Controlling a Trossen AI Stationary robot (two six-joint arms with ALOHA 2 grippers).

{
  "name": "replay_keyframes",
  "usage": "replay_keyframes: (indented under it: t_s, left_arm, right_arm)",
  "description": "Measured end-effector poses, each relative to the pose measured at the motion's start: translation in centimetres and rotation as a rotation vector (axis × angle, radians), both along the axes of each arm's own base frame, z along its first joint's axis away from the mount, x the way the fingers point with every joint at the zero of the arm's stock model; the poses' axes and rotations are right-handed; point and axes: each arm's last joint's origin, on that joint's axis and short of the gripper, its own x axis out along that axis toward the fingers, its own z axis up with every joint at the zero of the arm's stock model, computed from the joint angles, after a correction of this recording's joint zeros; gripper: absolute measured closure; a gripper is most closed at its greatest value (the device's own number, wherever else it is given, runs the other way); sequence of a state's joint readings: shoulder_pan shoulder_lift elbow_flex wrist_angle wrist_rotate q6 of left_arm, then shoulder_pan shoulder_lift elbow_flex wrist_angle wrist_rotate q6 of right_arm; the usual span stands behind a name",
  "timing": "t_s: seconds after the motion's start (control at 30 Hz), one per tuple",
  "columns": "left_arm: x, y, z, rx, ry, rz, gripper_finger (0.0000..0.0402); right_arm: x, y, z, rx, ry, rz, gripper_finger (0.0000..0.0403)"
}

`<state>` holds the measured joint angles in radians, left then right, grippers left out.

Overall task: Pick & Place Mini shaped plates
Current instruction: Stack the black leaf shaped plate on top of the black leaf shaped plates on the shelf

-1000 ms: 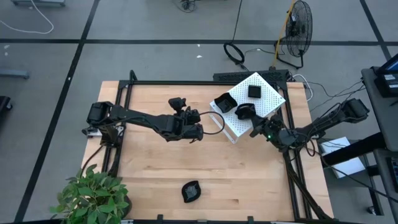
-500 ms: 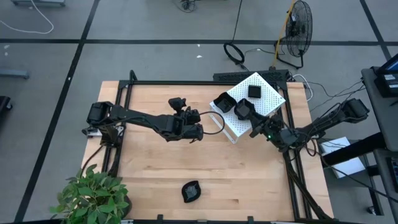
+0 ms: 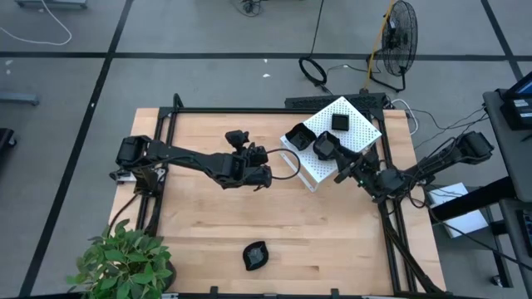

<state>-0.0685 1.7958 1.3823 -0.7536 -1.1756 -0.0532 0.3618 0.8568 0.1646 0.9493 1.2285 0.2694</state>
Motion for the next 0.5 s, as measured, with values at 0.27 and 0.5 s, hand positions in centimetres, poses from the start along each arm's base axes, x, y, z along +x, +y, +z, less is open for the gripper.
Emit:
replay_keyframes:
  t_s: [0.27, 0.5]
  left_arm:
    - [0.0, 0.0, 0.0, -0.001, 0.0, 0.0, 0.0149]
    - [0.0, 0.0, 0.0, -0.001, -0.002, 0.0, 0.0149]
  right_arm:
    - [-0.1, -0.1, 0.6, -0.031, -0.006, -0.007, 0.0261]
    - [-0.3, -0.1, 1.5, -0.055, -0.045, 0.011, 0.0261]
